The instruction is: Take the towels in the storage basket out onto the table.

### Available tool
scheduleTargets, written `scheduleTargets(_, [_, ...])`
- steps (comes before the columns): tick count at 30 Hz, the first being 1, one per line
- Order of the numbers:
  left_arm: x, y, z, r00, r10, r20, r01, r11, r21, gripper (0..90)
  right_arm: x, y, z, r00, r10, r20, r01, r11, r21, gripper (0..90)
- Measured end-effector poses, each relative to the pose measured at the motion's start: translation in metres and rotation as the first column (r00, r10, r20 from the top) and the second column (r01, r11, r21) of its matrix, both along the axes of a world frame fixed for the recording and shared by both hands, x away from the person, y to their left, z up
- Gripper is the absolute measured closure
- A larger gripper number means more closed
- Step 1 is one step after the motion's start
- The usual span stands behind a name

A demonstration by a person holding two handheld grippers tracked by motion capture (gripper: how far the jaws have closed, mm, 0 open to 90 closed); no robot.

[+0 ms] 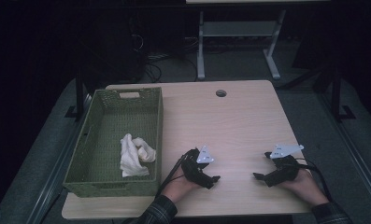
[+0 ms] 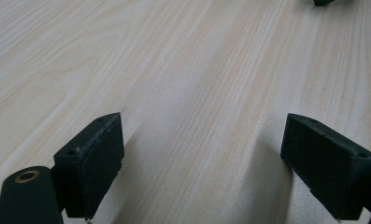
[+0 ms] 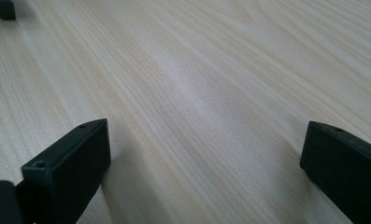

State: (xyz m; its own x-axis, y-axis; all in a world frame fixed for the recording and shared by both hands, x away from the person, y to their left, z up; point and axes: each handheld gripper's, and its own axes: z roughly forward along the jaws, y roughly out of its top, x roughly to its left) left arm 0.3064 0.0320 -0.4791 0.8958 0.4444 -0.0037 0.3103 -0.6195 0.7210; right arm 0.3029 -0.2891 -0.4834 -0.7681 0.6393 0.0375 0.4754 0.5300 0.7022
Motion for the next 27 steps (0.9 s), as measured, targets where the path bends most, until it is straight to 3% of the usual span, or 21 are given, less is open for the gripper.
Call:
scheduleTargets(10, [0.002, 0.001, 0.004, 0.9999, 0.004, -0.011, -0.004, 0.9994, 0.036, 13.0, 0.001, 0.0, 0.0, 1.0, 0.008, 0.001, -0.008, 1.0, 0.0, 1.5])
scheduleTargets(27, [-0.003, 0.012, 0.013, 0.9993, 0.035, -0.01, -0.035, 0.999, 0.028, 13.2, 0.0, 0.0, 0.0, 1.0, 0.006, -0.001, -0.006, 1.0, 0.0, 1.5])
